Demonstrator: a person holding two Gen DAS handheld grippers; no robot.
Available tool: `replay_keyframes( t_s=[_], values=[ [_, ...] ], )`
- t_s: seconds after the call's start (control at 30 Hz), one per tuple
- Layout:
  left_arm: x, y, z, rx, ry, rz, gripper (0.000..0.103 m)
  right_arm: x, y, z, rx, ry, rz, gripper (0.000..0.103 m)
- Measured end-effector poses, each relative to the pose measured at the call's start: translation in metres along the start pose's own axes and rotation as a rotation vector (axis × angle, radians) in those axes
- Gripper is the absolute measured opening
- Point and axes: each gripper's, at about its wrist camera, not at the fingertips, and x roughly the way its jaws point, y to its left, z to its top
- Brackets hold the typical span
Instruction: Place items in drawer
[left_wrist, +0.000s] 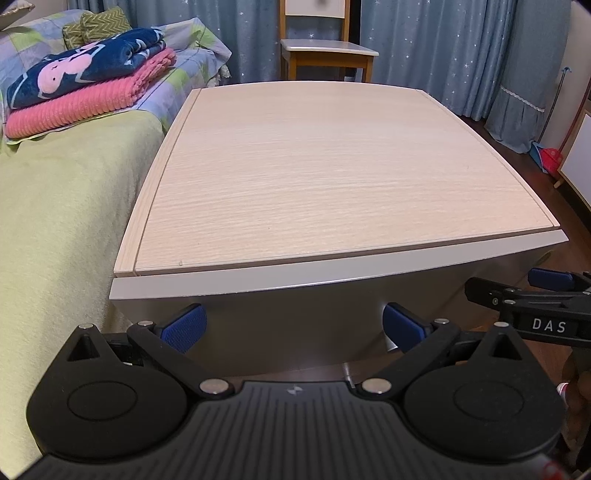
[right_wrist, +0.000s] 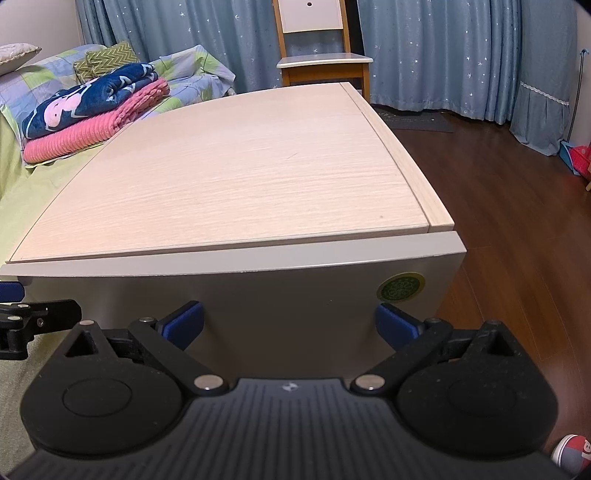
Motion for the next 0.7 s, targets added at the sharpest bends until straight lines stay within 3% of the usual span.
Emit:
replay_keyframes(
  t_s=[0.43,0.7],
  values=[
    [-0.008,-0.008,-0.007,0.044,-0.024,0.016,0.102,-0.005,-0.003,-0.005,-0.028,0.030,-0.002,0.097],
    [-0.026,-0.020,-0.027,0.041,-0.010,0.029,0.102,-0.033,-0.009,-0.022,-0.002,0.052,0.019,0.099]
  ],
)
